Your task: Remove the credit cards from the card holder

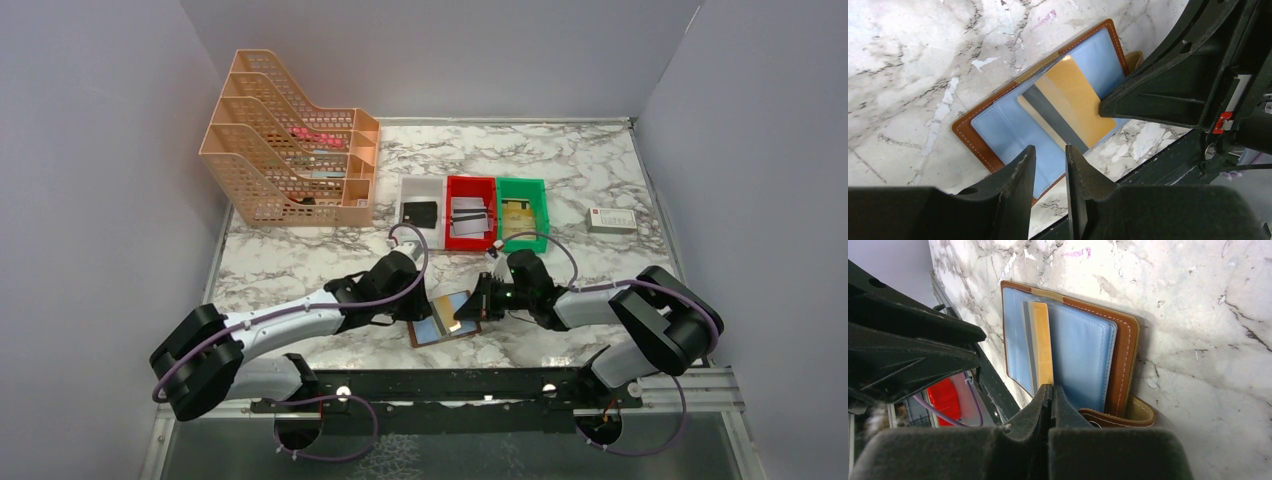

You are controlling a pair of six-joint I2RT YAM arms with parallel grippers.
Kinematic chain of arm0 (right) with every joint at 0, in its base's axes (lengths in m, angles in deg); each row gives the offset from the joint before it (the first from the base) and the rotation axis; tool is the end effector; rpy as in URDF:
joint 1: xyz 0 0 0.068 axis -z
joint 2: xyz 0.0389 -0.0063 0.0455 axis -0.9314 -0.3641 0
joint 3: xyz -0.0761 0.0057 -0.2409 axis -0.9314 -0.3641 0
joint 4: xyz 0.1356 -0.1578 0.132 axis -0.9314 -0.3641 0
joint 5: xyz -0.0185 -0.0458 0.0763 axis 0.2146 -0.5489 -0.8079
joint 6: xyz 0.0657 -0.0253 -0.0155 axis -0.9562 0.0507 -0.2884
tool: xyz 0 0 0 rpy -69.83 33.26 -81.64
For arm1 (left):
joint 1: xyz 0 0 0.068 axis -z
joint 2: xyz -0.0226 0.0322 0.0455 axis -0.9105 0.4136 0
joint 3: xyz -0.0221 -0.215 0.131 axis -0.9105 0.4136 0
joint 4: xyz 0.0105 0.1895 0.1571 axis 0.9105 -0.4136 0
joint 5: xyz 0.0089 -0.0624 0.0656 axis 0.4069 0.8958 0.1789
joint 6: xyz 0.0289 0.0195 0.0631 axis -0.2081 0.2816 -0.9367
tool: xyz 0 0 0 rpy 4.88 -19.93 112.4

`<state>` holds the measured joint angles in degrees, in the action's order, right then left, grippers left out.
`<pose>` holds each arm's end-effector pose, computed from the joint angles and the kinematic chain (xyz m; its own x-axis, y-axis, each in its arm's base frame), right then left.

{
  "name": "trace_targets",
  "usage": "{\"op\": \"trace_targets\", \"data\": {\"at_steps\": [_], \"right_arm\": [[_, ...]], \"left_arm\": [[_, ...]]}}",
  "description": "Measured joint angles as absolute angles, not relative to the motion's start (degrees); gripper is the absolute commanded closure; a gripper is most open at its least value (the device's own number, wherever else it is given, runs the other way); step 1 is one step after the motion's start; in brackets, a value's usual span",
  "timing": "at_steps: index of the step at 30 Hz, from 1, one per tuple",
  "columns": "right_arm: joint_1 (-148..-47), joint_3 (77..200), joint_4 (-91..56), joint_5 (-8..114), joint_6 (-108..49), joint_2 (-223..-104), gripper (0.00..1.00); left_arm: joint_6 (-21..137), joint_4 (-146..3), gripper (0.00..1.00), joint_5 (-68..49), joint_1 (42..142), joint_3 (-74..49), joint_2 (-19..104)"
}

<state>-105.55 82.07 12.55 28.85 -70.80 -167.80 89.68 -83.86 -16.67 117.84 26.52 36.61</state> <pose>0.1787 0.1736 0.0948 -0.9525 0.0767 -0.2946 -0.2049 0.5540 0.8069 0.1492 -0.1948 0.1568 -0.8736 0.0021 -0.4867 0.2715 0.8321 -0.4837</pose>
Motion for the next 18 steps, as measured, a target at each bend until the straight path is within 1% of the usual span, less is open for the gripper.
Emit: {"op": "trace_targets", "data": {"at_steps": [4,9,12,15,18], "right_arm": [[-105.6,82.0,12.7,28.8,-70.8,-167.8,0.99],[-105.6,82.0,13.2,28.5,-71.1,-168.3,0.98],[-105.6,82.0,13.8,28.0,-71.2,-168.8,0.93],[-105.6,82.0,14.4,27.3,-71.2,-169.0,0.88],[-105.6,82.0,15.1,26.6,-71.2,-169.6,0.85]], "left_arm": [[89.7,-81.2,0.72,-15.2,118.2,26.5,39.1],[89.9,-78.5,0.82,-13.8,118.9,27.0,43.8],[90.4,-77.7,0.86,-13.7,119.5,27.4,45.6],[91.0,-76.7,0.88,-13.7,119.9,27.8,45.7],[91.5,-75.7,0.89,-13.7,120.1,28.5,45.7]]}}
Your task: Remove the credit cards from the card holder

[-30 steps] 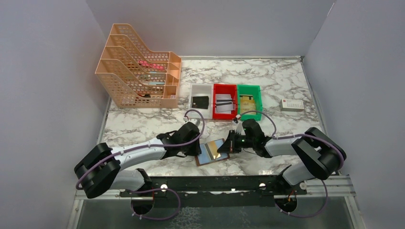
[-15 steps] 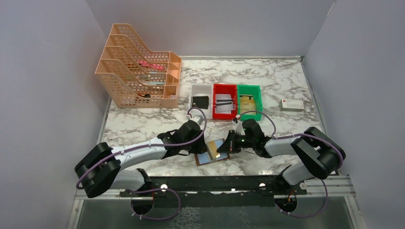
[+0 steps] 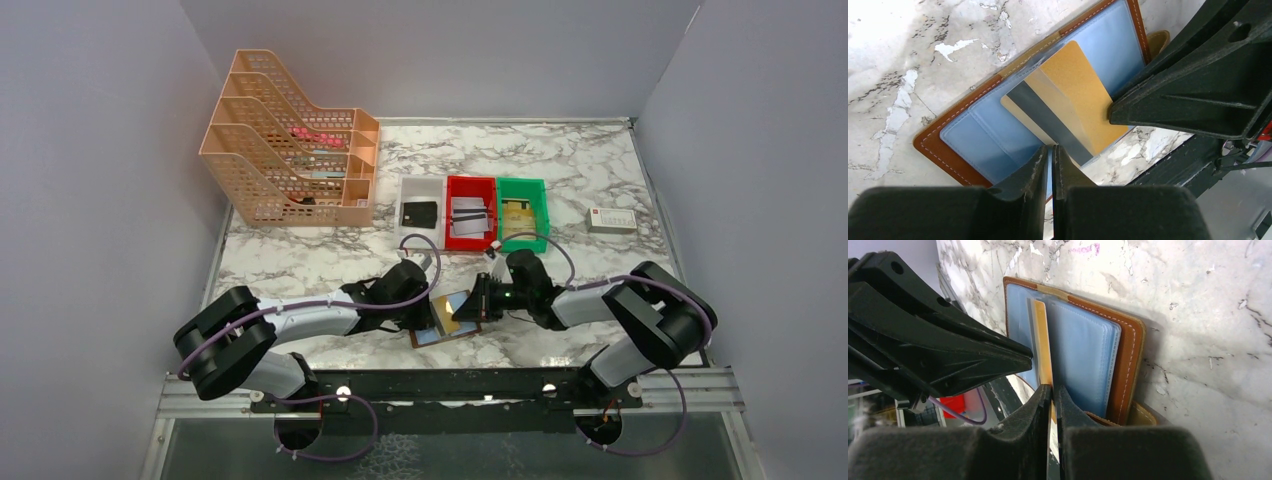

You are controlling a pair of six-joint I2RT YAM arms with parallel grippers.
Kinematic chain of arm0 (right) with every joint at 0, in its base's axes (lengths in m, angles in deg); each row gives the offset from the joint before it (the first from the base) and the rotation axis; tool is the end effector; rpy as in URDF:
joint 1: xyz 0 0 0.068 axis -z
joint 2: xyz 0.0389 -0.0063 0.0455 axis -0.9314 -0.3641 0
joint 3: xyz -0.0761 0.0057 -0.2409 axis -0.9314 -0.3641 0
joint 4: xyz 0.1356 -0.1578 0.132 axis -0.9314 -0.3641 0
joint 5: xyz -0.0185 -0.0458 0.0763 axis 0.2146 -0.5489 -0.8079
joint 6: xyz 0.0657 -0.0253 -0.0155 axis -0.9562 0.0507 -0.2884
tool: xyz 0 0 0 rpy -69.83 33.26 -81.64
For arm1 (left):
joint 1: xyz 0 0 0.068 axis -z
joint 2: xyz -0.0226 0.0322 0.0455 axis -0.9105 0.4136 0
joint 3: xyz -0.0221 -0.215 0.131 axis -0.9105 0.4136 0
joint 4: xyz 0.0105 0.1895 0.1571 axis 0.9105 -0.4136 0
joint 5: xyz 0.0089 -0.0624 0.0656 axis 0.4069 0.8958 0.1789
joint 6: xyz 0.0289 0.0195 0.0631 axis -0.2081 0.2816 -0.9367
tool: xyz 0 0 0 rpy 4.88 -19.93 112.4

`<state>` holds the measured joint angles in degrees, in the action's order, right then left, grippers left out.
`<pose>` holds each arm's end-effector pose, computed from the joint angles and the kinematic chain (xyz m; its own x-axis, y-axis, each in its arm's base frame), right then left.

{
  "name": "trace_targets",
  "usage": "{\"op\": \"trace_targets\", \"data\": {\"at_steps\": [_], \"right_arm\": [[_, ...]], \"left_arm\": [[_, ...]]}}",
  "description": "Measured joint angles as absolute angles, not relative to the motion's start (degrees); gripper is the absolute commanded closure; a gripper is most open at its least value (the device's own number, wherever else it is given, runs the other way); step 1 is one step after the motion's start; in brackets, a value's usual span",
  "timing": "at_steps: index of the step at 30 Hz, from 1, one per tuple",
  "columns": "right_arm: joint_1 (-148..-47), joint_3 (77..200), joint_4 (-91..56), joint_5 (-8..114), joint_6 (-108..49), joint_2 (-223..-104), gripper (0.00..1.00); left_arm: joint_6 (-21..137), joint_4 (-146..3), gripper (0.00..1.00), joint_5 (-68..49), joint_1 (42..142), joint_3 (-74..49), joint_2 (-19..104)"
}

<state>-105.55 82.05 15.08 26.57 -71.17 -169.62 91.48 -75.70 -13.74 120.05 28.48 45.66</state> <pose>0.1787 0.1761 0.0926 -0.9574 0.0574 -0.2831 -0.2122 0.5255 0.8239 0.1456 -0.2113 0.1228 -0.9076 0.0487 -0.4171 0.2740 0.8215 -0.5001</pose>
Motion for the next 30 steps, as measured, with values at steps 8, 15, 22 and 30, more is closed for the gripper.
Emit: {"op": "trace_targets", "data": {"at_steps": [8,15,22,30], "right_arm": [[-105.6,84.1,16.0,24.0,-71.0,-172.7,0.82],[-105.6,86.6,16.5,22.7,-70.6,-174.4,0.84],[-105.6,86.7,16.3,22.5,-69.8,-174.6,0.97],[-105.6,86.7,7.8,28.0,-67.4,-167.3,0.99]], "left_arm": [[91.7,-75.3,0.90,-13.8,120.1,28.7,45.6],[91.7,-75.3,0.90,-13.8,120.1,28.7,45.6],[91.7,-75.6,0.90,-14.0,120.1,28.7,45.5],[91.7,-77.7,0.90,-14.8,120.1,28.7,44.4]]}}
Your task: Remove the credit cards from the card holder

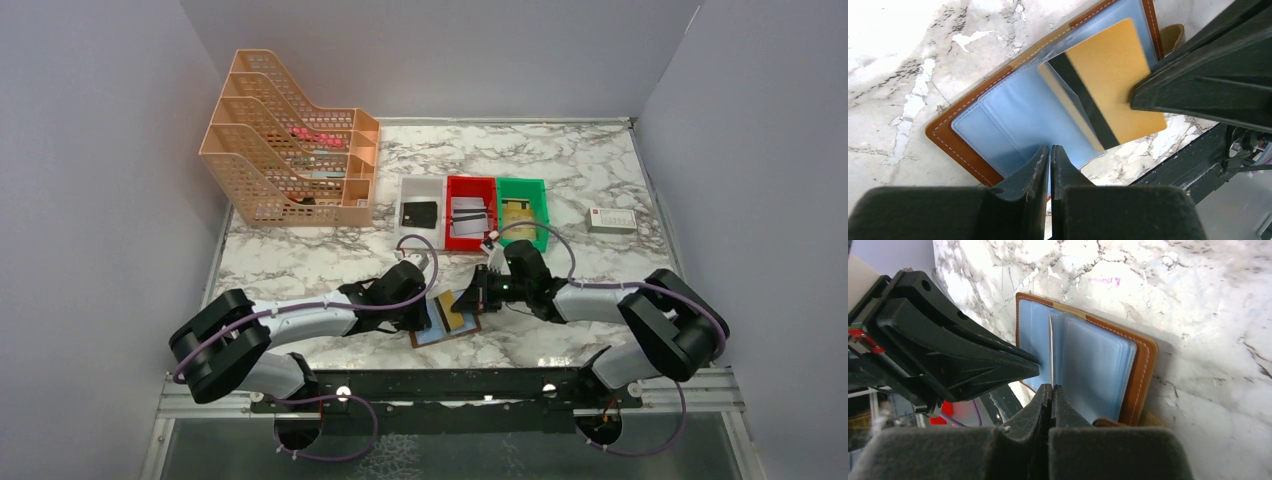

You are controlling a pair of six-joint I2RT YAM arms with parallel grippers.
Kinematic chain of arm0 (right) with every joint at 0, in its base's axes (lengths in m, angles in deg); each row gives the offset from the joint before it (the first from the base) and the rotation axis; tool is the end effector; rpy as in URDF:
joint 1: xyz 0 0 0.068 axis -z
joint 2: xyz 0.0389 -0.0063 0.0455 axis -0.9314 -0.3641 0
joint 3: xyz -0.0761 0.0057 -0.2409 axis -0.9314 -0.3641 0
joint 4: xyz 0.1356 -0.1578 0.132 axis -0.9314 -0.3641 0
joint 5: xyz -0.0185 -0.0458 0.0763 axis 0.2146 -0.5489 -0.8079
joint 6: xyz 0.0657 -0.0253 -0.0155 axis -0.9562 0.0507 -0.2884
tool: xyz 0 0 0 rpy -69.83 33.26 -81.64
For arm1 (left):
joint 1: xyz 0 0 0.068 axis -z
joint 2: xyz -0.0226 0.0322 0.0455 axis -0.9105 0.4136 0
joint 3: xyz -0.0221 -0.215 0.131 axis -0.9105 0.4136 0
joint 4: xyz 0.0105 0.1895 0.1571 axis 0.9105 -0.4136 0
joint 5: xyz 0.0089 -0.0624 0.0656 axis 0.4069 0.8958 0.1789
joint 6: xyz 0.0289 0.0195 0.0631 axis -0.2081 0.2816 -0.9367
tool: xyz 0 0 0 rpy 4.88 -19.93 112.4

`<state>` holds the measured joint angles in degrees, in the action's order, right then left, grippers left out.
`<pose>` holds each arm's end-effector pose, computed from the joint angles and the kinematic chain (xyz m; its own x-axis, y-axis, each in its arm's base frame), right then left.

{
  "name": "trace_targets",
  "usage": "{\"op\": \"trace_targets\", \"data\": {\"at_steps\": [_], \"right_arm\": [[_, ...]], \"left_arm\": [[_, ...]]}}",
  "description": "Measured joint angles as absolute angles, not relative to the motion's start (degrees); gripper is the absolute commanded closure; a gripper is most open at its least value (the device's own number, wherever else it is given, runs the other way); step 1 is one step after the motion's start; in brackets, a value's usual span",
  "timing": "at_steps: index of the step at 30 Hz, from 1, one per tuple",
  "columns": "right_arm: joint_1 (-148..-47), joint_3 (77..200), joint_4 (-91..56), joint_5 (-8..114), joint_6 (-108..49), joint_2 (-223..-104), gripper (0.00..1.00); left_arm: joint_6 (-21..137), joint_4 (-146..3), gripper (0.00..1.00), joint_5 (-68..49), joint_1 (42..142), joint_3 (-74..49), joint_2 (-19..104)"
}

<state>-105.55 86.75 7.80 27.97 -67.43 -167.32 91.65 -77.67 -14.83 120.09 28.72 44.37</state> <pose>0.1896 0.1827 0.1095 -0.9393 0.0365 -0.3412 -0.2675 0.5450 0.7946 0.1437 -0.2070 0.1239 -0.9078 0.0448 -0.4169 0.2630 0.8353 -0.4828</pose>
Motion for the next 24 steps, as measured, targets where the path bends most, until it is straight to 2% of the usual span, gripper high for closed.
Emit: {"op": "trace_targets", "data": {"at_steps": [7,19,24], "right_arm": [[-105.6,86.6,1.6,33.4,-66.3,-159.8,0.99],[-105.6,85.9,-0.8,35.4,-65.1,-154.6,0.99],[-105.6,85.7,-1.0,35.4,-64.1,-153.1,0.99]], "left_arm": [[91.7,-79.9,0.88,-16.0,120.1,28.8,43.0],[91.3,-83.9,0.68,-18.0,120.1,29.1,34.8],[90.0,-89.1,0.50,-21.3,120.1,27.5,32.4]]}}
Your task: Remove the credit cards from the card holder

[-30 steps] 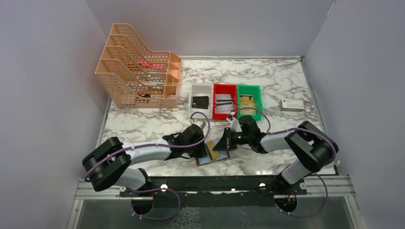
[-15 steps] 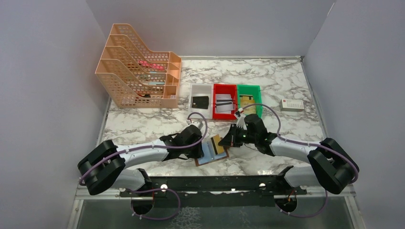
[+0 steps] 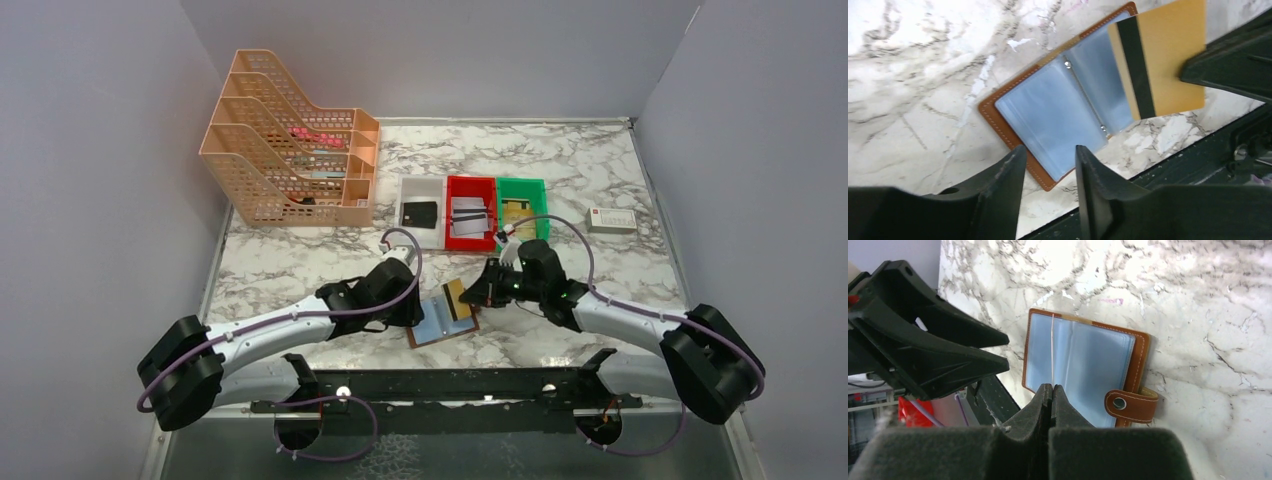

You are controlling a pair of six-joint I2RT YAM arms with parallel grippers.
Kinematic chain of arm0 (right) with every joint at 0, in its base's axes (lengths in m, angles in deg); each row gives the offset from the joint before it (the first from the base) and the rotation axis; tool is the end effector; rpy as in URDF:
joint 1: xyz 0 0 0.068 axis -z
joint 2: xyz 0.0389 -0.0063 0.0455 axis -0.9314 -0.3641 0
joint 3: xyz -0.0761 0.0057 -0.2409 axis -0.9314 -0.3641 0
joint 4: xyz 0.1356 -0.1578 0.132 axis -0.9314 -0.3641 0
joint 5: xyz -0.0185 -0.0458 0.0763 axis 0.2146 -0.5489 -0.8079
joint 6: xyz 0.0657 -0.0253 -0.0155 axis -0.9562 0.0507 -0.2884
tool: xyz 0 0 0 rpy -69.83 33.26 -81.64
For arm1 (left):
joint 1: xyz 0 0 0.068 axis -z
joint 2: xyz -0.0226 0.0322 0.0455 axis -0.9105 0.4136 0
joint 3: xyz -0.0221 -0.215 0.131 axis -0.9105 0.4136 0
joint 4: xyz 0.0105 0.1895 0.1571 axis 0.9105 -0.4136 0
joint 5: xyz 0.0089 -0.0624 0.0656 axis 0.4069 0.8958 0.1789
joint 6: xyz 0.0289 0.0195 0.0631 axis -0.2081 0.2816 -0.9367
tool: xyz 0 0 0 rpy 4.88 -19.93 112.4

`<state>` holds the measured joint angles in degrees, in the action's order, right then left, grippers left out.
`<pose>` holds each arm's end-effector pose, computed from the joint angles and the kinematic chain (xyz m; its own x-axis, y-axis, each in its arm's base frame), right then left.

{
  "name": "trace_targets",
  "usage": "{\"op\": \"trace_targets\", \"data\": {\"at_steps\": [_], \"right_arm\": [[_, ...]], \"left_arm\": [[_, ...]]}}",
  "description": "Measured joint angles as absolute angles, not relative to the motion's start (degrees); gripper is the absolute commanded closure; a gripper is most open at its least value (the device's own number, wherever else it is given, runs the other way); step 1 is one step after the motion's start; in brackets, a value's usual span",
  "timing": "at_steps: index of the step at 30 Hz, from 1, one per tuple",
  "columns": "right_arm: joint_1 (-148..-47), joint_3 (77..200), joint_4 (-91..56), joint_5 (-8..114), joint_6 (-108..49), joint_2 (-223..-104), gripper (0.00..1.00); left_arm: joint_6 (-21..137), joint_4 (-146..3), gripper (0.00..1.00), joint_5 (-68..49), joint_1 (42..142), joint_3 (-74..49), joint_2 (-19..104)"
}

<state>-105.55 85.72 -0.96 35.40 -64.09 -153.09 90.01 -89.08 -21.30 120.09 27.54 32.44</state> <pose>0.1814 0.1681 0.1446 -0.8706 0.0954 -0.4827 -0.3407 0.5909 0.7313 0.1364 -0.1851 0.1590 -0.8621 0.0162 -0.5064 0.2657 0.8655 -0.4246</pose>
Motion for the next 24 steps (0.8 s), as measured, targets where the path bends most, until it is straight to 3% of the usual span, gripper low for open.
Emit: {"op": "trace_targets", "data": {"at_steps": [6,15,20,24], "right_arm": [[-105.6,85.7,-2.4,38.1,-60.8,-146.1,0.99],[-105.6,86.5,-7.2,50.0,-52.5,-135.7,0.99],[-105.6,87.9,-7.5,58.5,-41.6,-130.1,0.99],[-105.6,88.4,-5.8,63.8,-30.0,-129.1,0.99]], "left_arm": [[87.6,-97.7,0.26,-27.5,119.2,22.8,30.7],[80.4,-107.6,0.10,-32.2,105.3,14.6,24.2],[76.8,-110.3,0.02,-35.0,103.8,13.6,20.7],[75.8,-111.0,0.01,-36.9,103.8,13.7,18.8]]}}
